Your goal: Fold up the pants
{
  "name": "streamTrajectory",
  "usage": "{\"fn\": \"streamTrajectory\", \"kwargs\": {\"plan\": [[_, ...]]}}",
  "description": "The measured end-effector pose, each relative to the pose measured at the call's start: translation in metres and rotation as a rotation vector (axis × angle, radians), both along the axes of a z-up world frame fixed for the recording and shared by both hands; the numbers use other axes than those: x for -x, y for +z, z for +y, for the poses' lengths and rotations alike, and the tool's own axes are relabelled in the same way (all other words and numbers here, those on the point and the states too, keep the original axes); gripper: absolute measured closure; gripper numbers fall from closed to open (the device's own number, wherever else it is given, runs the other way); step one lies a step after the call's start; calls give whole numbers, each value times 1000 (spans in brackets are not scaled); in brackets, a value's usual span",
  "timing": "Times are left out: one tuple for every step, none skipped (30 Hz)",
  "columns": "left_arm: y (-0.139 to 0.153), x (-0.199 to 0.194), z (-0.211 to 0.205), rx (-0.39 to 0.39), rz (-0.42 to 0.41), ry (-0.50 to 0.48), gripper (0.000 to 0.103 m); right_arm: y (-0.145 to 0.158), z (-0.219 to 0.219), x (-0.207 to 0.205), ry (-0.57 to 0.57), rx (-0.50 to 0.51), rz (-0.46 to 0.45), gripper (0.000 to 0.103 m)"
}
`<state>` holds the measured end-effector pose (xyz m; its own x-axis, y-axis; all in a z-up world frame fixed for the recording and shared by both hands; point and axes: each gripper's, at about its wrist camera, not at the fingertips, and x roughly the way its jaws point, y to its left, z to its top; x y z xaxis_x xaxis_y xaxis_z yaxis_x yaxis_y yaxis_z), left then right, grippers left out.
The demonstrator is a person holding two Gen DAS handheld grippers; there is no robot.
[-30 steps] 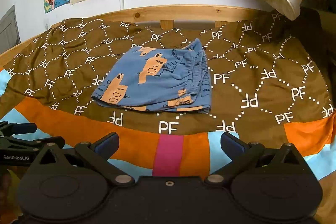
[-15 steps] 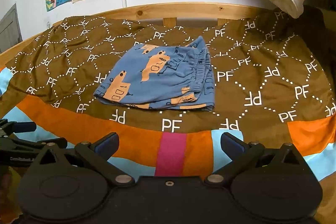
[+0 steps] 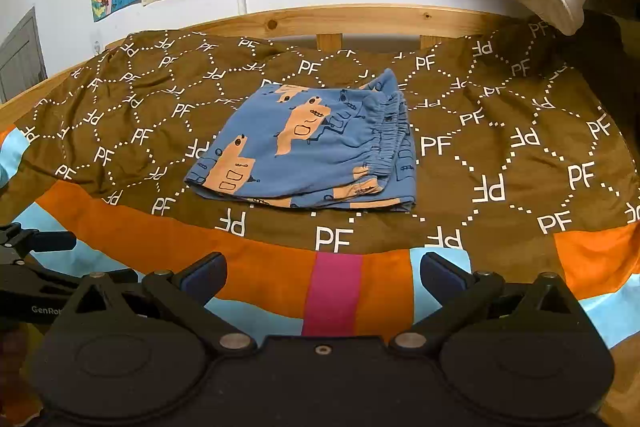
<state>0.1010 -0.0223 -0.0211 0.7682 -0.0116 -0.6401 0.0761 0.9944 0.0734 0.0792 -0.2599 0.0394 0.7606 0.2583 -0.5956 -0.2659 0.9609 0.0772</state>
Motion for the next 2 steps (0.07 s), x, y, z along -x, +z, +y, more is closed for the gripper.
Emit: {"fn": "streamTrajectory", "kwargs": {"plan": [[0,0,0,-3,-3,1,0,0,0,0,0,0,0,1],[1,0,-1,-3,-5,-1,0,0,0,0,-1,0,0,1]]}}
